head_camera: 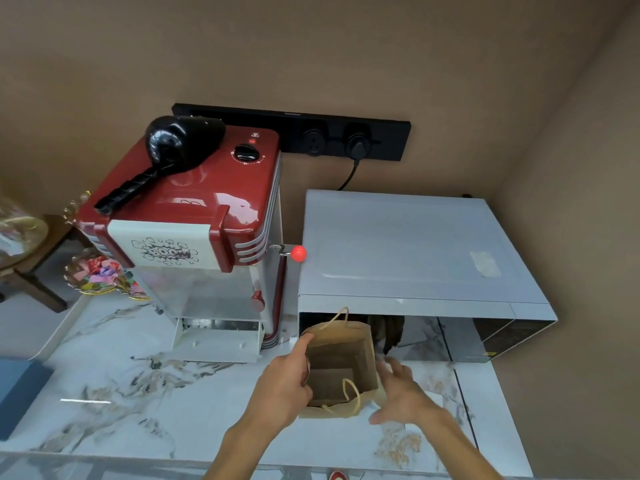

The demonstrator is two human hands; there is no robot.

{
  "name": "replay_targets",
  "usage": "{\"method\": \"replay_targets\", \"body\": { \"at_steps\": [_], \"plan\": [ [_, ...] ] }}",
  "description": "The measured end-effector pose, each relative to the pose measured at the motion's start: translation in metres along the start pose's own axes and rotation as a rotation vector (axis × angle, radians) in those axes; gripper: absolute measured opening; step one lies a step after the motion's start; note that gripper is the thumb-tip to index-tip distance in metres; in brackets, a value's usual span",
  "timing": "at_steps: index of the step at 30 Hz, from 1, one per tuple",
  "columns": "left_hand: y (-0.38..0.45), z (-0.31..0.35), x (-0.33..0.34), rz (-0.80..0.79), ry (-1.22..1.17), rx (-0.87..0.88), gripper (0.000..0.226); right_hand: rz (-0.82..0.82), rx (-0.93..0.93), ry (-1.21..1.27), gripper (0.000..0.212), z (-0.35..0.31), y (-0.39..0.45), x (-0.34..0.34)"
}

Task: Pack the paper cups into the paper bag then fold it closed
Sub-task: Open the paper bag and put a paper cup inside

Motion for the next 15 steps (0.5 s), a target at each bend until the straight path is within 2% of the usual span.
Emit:
{"method": "replay_targets", "body": {
  "at_steps": [2,5,10,15],
  "plan": [
    [0.000,0.001,0.001,0.002,0.007,0.007,0.090,0.051,0.008,-0.104,0.092,0.000,0.010,0.015],
    [0.000,0.001,0.001,0.004,0.023,0.002,0.091,0.218,-0.003,-0.143,0.062,0.001,0.011,0.023],
    [0.000,-0.002,0.001,0.014,0.031,-0.001,0.091,0.477,-0.004,0.115,0.051,0.003,-0.034,-0.022],
    [0.003,-0.002,0.004,0.008,0.033,0.013,0.090,0.620,-0.228,0.180,0.048,-0.025,-0.116,-0.091]
  ]
}}
Point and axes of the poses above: each hand's wrist, its own y-axis towards the middle knuckle, its own x-axis out of the palm, z = x × y, the point moved 1 cm from there along y, towards the middle knuckle, and after that the axes turned 15 degrees about -x, right-handed, at the moved point
